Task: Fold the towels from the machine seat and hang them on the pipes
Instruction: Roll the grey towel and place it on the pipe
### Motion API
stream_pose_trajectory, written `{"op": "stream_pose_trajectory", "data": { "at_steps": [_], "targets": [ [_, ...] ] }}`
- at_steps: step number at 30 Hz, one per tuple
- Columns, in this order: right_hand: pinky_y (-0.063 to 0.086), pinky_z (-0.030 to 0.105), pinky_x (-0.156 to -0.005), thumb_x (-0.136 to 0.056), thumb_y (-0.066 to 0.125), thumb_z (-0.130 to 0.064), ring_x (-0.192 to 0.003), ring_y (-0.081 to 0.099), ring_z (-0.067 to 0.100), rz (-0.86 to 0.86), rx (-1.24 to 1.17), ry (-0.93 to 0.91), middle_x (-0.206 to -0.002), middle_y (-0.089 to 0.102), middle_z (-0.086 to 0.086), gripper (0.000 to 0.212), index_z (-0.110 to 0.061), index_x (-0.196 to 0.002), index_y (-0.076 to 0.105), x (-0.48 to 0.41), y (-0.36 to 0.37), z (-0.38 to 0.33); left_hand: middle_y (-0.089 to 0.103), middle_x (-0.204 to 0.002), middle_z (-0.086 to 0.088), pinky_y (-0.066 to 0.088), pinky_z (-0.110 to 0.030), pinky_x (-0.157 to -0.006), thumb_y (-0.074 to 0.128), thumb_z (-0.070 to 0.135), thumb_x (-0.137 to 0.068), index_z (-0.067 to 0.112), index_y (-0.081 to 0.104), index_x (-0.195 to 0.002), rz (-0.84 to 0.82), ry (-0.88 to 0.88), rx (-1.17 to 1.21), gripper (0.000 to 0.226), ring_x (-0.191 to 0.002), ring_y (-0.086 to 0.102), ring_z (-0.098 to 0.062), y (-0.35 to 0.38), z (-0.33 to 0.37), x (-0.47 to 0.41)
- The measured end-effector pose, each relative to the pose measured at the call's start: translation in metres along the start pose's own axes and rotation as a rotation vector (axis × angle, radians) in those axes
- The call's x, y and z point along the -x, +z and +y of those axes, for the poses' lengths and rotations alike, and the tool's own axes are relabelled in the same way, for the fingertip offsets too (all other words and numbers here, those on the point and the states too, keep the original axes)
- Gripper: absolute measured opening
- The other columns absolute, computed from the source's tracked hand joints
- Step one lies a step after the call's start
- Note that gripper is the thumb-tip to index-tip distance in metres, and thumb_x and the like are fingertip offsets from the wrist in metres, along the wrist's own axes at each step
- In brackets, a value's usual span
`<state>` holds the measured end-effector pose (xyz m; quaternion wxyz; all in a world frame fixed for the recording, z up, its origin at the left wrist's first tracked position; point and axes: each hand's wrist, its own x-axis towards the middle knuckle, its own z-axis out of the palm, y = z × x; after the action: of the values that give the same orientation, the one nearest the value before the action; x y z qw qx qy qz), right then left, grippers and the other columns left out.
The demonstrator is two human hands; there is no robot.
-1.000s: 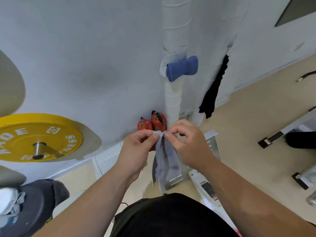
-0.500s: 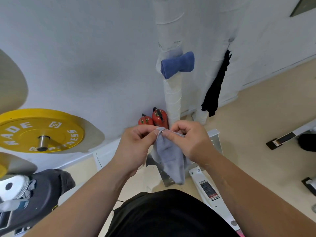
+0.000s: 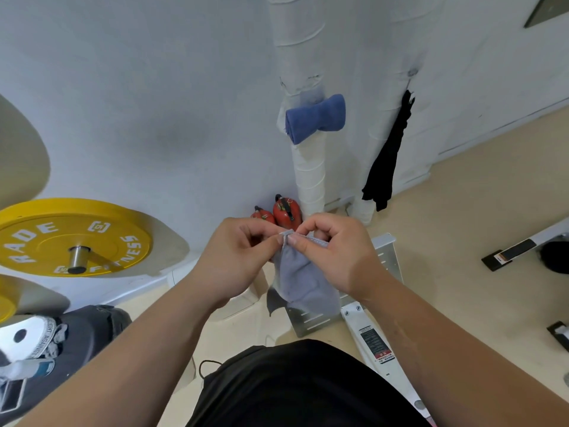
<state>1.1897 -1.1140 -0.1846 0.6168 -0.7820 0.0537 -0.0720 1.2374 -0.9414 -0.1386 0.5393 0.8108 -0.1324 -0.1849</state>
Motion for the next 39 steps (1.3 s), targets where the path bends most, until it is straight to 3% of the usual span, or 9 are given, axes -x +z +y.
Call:
{"op": "stream_pose_trajectory", "data": {
  "at_steps": [7, 11, 17, 23, 25, 27, 29, 35, 39],
  "targets": [
    [0.04, 0.014, -0.056, -0.085, 0.081, -0.021, -0.055, 0.043, 0.005, -0.001, 0.054, -0.017, -0.052, 0.05, -0.016, 0.014, -0.019, -0.074, 0.073, -0.003, -0.004, 0.001, 0.072, -0.085, -0.028, 0.056, -0.056, -0.081, 0.081, 0.014, -0.085, 0.016, 0.082, -0.084, -0.013, 0.037, 0.032, 0.003, -0.086, 0.065, -0.049, 0.003, 0.001, -0.002],
    [0.047, 0.029, -0.059, -0.086, 0.08, -0.024, -0.058, 0.044, 0.006, 0.016, 0.072, -0.046, -0.058, 0.053, -0.004, 0.014, -0.022, -0.075, 0.072, -0.003, -0.006, 0.002, 0.075, -0.082, -0.017, 0.06, -0.029, -0.073, 0.071, 0.009, -0.093, 0.013, 0.08, -0.086, -0.02, 0.07, -0.071, 0.012, -0.08, 0.07, -0.032, 0.003, 0.0, -0.005],
    [0.043, 0.021, -0.062, -0.092, 0.073, -0.034, -0.065, 0.05, 0.013, -0.108, 0.137, -0.094, -0.064, 0.055, -0.007, 0.024, -0.023, -0.073, 0.061, -0.008, -0.006, 0.009, 0.066, -0.079, -0.003, 0.042, -0.008, -0.062, 0.056, 0.007, -0.101, 0.011, 0.072, -0.087, -0.022, 0.143, -0.259, 0.022, -0.065, 0.058, -0.002, -0.001, -0.004, -0.011],
    [0.04, 0.034, -0.077, -0.091, 0.067, -0.049, -0.084, 0.047, 0.018, -0.413, 0.706, -0.241, -0.069, 0.045, -0.011, 0.048, -0.033, -0.057, 0.035, -0.019, -0.005, 0.052, 0.055, -0.077, 0.006, 0.038, -0.017, -0.063, 0.043, 0.014, -0.106, 0.018, 0.059, -0.086, 0.19, 0.065, -0.273, 0.025, -0.066, 0.045, 0.0, -0.022, -0.023, -0.033],
    [0.04, 0.039, -0.088, -0.091, 0.061, -0.054, -0.091, 0.047, 0.019, -0.506, 0.964, -0.287, -0.073, 0.056, -0.007, 0.042, -0.028, -0.06, 0.05, -0.019, -0.01, 0.071, 0.054, -0.079, 0.007, 0.039, -0.023, -0.067, 0.041, 0.017, -0.107, 0.02, 0.057, -0.087, 0.249, 0.04, -0.268, 0.026, -0.07, 0.046, -0.004, -0.036, -0.029, -0.042],
    [0.037, 0.04, -0.095, -0.093, 0.056, -0.055, -0.103, 0.049, 0.022, -0.601, 1.14, -0.26, -0.092, 0.062, -0.004, 0.034, -0.027, -0.083, 0.072, -0.018, -0.016, 0.082, 0.054, -0.081, 0.005, 0.04, -0.027, -0.069, 0.039, 0.018, -0.108, 0.017, 0.057, -0.092, 0.25, 0.013, -0.305, 0.024, -0.073, 0.046, -0.008, -0.05, -0.033, -0.046],
    [0.035, 0.04, -0.098, -0.095, 0.055, -0.052, -0.112, 0.047, 0.025, -0.634, 1.213, -0.183, -0.108, 0.056, -0.001, 0.032, -0.029, -0.104, 0.075, -0.017, -0.024, 0.087, 0.054, -0.082, 0.005, 0.039, -0.027, -0.068, 0.038, 0.018, -0.108, 0.014, 0.057, -0.095, 0.242, -0.004, -0.318, 0.024, -0.073, 0.045, -0.007, -0.06, -0.035, -0.048],
    [0.038, 0.042, -0.096, -0.094, 0.052, -0.06, -0.111, 0.048, 0.021, -0.703, 1.214, -0.021, -0.116, 0.051, -0.003, 0.034, -0.035, -0.115, 0.063, -0.014, -0.035, 0.096, 0.052, -0.086, 0.003, 0.039, -0.026, -0.069, 0.036, 0.021, -0.11, 0.01, 0.056, -0.1, 0.244, -0.019, -0.286, 0.025, -0.076, 0.044, -0.01, -0.064, -0.038, -0.043],
    [0.044, 0.033, -0.074, -0.096, 0.06, -0.046, -0.082, 0.054, 0.018, -0.608, 0.886, -0.008, -0.084, 0.056, -0.008, 0.028, -0.032, -0.072, 0.055, -0.011, -0.033, 0.086, 0.056, -0.092, 0.002, 0.041, -0.026, -0.072, 0.034, 0.024, -0.11, 0.013, 0.057, -0.105, 0.401, -0.077, -0.2, 0.027, -0.083, 0.048, -0.013, -0.065, -0.047, -0.048]
  ]
}}
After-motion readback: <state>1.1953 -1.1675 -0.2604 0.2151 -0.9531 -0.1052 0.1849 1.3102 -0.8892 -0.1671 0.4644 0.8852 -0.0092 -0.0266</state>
